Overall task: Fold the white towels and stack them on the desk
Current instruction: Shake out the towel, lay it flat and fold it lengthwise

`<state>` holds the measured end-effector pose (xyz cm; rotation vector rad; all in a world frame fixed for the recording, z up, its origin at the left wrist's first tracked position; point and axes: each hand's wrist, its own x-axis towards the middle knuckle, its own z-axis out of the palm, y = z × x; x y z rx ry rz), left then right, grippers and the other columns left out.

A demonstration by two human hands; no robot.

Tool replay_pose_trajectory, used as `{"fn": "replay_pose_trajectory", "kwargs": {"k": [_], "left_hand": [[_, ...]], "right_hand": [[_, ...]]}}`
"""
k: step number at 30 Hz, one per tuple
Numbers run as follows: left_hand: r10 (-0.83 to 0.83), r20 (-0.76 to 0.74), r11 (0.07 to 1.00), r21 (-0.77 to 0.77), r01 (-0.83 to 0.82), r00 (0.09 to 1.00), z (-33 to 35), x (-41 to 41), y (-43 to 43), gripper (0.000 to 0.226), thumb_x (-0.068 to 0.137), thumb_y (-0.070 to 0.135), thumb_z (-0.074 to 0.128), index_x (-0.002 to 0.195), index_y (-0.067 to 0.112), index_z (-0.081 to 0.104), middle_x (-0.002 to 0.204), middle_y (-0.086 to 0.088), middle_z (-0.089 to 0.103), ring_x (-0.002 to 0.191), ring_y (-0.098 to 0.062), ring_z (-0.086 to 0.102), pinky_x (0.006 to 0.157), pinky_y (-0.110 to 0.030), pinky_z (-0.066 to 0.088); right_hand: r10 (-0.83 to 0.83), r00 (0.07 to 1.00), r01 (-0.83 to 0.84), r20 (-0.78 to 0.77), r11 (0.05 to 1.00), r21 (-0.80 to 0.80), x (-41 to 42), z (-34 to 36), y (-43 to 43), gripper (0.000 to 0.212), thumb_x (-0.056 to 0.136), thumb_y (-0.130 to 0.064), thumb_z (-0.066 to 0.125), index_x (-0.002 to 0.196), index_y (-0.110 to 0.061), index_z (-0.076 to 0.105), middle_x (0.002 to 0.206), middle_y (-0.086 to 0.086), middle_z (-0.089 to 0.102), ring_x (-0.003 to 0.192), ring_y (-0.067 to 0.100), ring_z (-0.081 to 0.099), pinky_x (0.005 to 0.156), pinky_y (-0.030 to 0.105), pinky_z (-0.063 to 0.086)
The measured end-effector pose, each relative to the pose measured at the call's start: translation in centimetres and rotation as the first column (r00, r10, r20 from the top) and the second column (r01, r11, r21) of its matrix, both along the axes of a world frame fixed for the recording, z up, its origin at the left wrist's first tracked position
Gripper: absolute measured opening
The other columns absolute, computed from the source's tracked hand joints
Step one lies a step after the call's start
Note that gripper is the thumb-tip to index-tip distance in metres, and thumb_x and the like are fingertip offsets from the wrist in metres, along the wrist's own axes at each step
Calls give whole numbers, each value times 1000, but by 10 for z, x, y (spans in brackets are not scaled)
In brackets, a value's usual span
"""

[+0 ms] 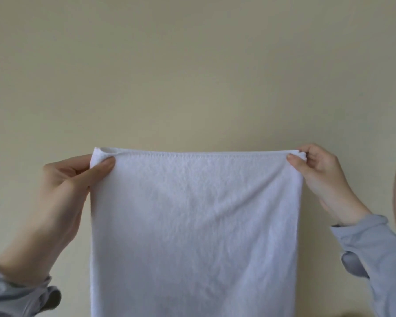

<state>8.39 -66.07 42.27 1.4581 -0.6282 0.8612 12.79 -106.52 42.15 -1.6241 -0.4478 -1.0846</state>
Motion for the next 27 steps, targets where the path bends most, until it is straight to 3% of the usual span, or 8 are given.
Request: {"fn": "replay_pose_trajectory", "kwargs": {"k": [6,9,12,15,18,20,22,27], "left_hand": [[4,61,1000,-3,-4,998,-7,-32,-91,21,69,34,75,77,15,75,77,-15,71,70,-23,65,66,-34,49],[21,40,998,-56,-19,999,-14,-44,-121,26,62,42,70,74,20,75,71,-4,73,66,-17,69,58,-26,53],[53,-37,996,-67,-56,998,-32,-47,-134,14,63,31,72,72,21,75,68,-1,73,64,-11,70,55,-19,54],[70,-142,997,-35,-75,987,-68,-55,-134,6,65,16,78,70,18,74,63,-4,72,58,-14,69,53,-25,55],[81,-312,997,23,-78,946,-114,-75,-134,30,50,40,67,67,16,70,57,-9,69,50,-13,63,48,-33,52],[92,-460,996,56,-75,883,-153,-88,-130,34,42,41,62,63,16,67,54,-8,67,49,-8,61,52,-27,51],[116,-614,993,98,-71,781,-198,-98,-120,21,49,32,65,61,15,64,54,-8,67,52,-9,61,62,-25,52],[94,-880,990,33,-138,466,-318,-126,-67,25,52,28,66,60,7,58,56,-17,62,58,-21,55,71,-44,58]], "right_hand": [[-135,991,135,-9,990,42,-9,22,-62,20,89,-10,60,78,-26,55,88,10,56,83,20,49,75,37,37],[-206,978,206,22,979,12,-3,49,-79,19,89,-13,60,80,-28,53,91,8,57,84,19,50,77,36,39],[-245,968,247,57,969,-25,13,70,-77,8,87,-17,58,90,-24,56,92,2,57,85,15,51,76,30,40],[-252,966,257,55,960,-109,39,67,-55,15,87,-14,56,102,-14,58,94,1,57,85,13,51,70,23,39],[-212,976,197,-42,953,-229,72,21,-22,17,87,-12,57,104,-7,59,96,1,57,87,14,50,70,21,35],[-166,976,115,-141,944,-310,94,-34,5,16,87,-10,58,102,-4,59,95,4,57,87,14,50,68,20,34],[-102,961,8,-256,938,-346,112,-99,39,13,87,-8,58,99,-3,59,93,4,58,86,15,50,65,20,34],[30,851,-254,-525,898,-359,131,-263,148,11,87,-5,56,97,-2,59,91,6,57,84,18,50,61,11,34]]}}
